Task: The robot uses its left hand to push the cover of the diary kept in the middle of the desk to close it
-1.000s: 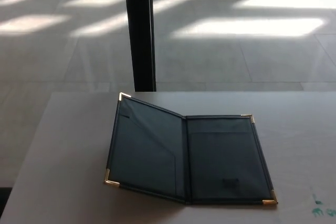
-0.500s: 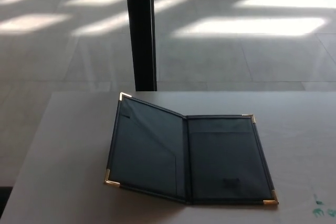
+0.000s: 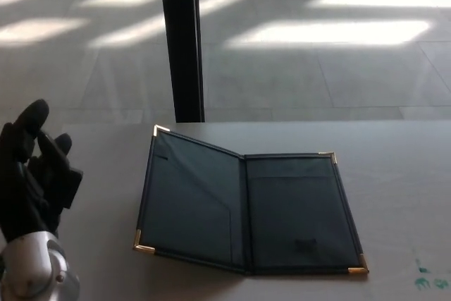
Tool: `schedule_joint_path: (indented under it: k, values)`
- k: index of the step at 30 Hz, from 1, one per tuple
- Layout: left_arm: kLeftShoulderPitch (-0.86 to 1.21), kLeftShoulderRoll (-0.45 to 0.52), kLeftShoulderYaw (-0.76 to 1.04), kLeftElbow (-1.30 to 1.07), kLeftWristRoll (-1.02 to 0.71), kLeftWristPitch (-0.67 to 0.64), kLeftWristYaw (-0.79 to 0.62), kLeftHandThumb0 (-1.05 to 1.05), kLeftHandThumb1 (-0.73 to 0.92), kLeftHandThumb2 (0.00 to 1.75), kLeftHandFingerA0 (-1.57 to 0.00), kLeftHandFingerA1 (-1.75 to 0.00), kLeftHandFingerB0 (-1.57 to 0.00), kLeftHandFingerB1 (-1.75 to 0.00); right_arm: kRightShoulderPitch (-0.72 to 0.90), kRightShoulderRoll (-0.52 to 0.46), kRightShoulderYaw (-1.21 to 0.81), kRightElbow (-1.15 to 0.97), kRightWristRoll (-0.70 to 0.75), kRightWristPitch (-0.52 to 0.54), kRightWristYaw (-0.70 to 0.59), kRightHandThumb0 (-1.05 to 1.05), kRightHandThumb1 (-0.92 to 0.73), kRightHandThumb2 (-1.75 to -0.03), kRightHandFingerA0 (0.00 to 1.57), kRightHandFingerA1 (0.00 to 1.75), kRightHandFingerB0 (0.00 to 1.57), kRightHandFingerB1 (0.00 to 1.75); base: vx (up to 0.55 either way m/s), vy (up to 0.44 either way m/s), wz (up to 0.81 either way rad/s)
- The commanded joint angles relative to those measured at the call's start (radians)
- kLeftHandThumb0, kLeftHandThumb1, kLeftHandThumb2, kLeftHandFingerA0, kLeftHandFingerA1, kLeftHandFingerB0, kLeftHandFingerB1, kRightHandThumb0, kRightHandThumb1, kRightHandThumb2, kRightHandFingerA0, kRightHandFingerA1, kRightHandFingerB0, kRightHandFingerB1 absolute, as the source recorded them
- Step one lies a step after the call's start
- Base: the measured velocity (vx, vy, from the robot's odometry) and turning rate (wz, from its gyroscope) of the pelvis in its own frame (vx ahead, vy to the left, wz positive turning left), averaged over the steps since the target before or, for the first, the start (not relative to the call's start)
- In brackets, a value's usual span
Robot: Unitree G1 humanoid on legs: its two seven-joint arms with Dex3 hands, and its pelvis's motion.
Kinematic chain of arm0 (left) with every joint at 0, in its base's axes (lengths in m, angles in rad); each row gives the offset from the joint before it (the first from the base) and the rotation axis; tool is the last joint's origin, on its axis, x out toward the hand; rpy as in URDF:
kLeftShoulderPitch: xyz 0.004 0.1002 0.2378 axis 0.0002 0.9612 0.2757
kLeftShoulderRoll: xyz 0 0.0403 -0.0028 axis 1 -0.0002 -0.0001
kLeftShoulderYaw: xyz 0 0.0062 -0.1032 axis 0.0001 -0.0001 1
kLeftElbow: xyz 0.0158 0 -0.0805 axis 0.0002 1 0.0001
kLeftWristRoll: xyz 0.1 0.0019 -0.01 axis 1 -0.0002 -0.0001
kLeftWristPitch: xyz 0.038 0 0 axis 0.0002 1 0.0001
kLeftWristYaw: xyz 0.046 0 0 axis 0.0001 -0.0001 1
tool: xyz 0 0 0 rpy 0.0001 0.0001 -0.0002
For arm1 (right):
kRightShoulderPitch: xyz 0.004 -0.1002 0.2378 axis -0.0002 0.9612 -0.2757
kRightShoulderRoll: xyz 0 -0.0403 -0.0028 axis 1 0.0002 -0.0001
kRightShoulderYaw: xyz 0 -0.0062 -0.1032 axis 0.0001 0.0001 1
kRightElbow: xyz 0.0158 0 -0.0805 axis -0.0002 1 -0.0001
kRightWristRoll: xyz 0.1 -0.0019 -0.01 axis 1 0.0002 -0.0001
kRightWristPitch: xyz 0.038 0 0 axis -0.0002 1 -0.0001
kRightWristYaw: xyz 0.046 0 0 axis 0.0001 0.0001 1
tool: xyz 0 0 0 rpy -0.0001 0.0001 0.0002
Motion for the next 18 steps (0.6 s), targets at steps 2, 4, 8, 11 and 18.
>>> schedule_joint_path:
  k: [2,4,8,11,18]
  values:
    - [0.043,-0.011,-0.016,-0.042,-0.006,0.088,0.0,-0.98,0.92,0.87,-0.32,-0.46,-0.26,-0.43,0.013,0.001,-0.02,-0.02,0.059,0.035,-0.001,-0.99,-0.87,-0.67,0.98,0.74,0.65,0.57,0.0,0.0,0.0]
    - [0.063,-0.016,-0.024,-0.061,-0.003,0.121,0.003,-0.97,0.92,0.8,-0.31,-0.44,-0.26,-0.41,0.02,0.006,-0.022,-0.038,0.07,0.048,-0.001,-1.0,-0.87,-0.67,0.95,0.73,0.64,0.57,0.0,0.0,0.0]
    - [0.08,-0.008,-0.046,-0.086,0.03,0.159,0.012,-0.94,0.92,0.8,-0.28,-0.42,-0.24,-0.41,0.016,0.004,-0.021,-0.031,0.07,0.043,-0.008,-1.0,-0.87,-0.67,0.97,0.73,0.64,0.56,0.0,0.0,0.0]
    - [0.078,-0.005,-0.042,-0.094,0.024,0.178,0.018,-0.93,0.92,0.79,-0.26,-0.43,-0.24,-0.41,0.02,0.003,-0.018,-0.048,0.073,0.053,-0.008,-1.01,-0.87,-0.67,0.96,0.73,0.63,0.57,0.0,0.0,0.0]
    - [0.07,-0.085,0.024,-0.172,-0.126,0.352,0.047,-0.92,0.92,0.77,-0.24,-0.47,-0.23,-0.42,0.016,0.001,-0.016,-0.04,0.082,0.038,-0.005,-0.99,-0.88,-0.67,0.95,0.74,0.63,0.57,0.0,0.0,0.0]
